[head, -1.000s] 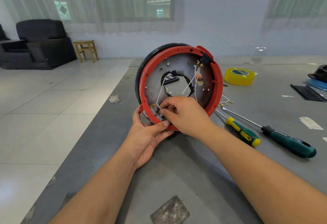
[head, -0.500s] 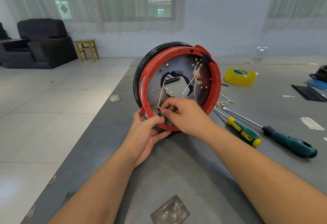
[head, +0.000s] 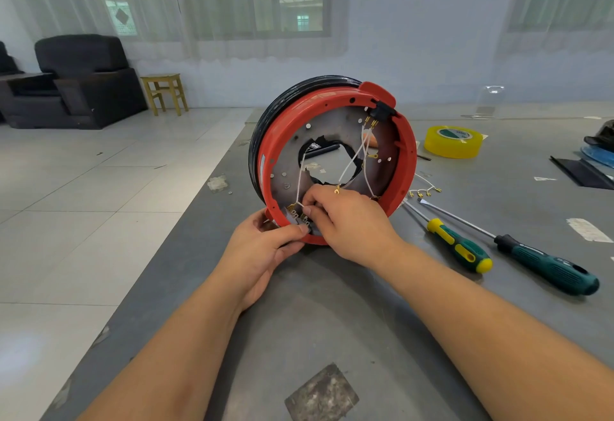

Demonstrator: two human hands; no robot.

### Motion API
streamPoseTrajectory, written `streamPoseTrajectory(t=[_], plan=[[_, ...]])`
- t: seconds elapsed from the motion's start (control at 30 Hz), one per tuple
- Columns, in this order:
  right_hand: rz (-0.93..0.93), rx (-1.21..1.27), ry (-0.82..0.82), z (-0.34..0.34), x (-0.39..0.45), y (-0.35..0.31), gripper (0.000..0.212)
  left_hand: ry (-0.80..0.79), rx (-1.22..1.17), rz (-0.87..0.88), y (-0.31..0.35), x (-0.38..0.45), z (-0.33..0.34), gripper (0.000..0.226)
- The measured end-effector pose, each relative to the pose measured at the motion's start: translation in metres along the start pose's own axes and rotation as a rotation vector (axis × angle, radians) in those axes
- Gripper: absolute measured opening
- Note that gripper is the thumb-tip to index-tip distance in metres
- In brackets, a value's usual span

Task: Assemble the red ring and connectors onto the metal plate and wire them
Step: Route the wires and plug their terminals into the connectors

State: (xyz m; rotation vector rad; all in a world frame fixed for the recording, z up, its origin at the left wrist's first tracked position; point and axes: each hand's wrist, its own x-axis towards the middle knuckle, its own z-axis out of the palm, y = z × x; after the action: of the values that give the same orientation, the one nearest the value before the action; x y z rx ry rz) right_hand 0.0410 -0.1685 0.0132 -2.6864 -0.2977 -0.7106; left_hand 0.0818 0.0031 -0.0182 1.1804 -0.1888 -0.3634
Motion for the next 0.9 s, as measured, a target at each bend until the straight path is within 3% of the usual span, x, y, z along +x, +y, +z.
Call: streamPoseTrajectory(t=[0.9], plan=[[0.008,-0.054,-0.023,-0.0031,-0.0009,-0.0042,0.015,0.002,-0.047,-0.047,0.0019,-0.0010,-0.0009,0.047]])
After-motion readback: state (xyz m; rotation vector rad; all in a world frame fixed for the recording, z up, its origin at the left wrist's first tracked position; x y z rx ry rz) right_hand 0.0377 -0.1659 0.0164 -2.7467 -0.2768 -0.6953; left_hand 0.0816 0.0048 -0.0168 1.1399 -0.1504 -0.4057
